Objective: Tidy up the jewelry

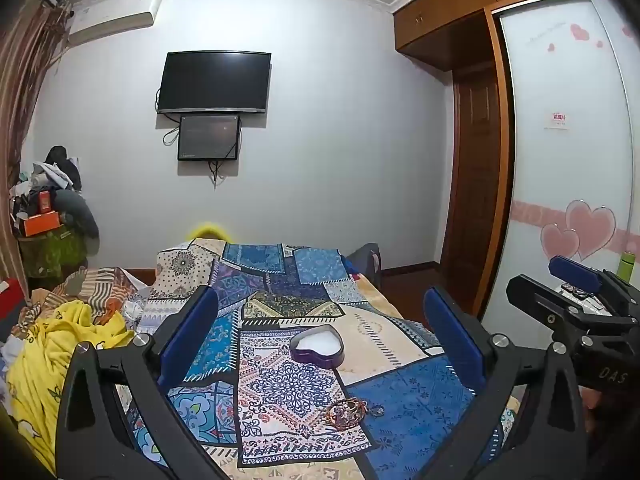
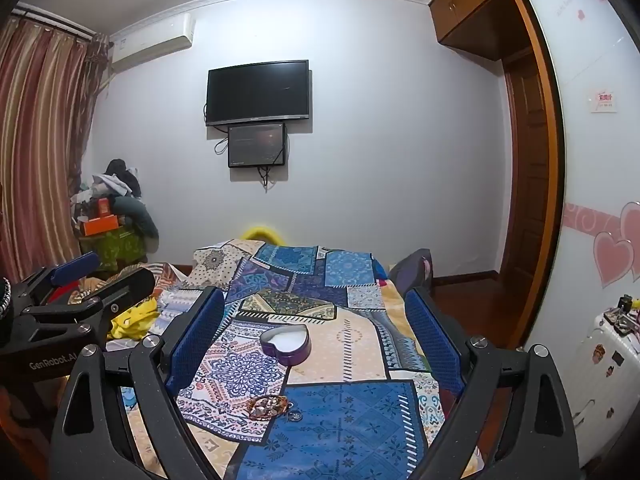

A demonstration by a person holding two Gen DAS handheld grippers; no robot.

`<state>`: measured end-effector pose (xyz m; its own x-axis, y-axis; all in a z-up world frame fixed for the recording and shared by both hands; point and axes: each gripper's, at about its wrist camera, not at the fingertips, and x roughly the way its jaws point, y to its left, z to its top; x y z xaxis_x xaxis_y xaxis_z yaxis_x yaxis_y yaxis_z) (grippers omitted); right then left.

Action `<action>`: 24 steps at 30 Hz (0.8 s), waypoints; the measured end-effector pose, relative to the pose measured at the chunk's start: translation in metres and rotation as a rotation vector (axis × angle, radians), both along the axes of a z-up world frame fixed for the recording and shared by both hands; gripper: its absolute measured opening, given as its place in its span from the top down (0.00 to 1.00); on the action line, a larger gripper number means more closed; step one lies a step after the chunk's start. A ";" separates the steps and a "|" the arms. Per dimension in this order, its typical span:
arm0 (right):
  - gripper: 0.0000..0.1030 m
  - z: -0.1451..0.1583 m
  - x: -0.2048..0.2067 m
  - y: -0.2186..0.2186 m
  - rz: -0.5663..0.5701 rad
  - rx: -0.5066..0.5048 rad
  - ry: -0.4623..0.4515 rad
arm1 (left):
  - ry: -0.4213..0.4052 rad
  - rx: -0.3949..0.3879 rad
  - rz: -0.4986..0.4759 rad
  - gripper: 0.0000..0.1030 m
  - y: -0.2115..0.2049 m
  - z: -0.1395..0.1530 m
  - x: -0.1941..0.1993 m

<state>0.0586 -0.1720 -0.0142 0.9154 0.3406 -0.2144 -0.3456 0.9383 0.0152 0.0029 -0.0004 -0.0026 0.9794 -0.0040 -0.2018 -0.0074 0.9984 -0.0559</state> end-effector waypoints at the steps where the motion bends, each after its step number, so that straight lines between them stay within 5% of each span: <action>1: 0.12 0.000 0.001 0.000 0.000 0.000 0.000 | 0.000 -0.001 0.000 0.00 0.000 0.000 0.000; 24: 0.12 -0.005 -0.003 0.006 0.011 -0.003 0.020 | 0.021 -0.005 0.014 0.00 0.003 -0.006 0.004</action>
<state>0.0556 -0.1657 -0.0196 0.9074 0.3495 -0.2336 -0.3551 0.9346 0.0189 0.0069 0.0027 -0.0085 0.9749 0.0080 -0.2226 -0.0221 0.9979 -0.0610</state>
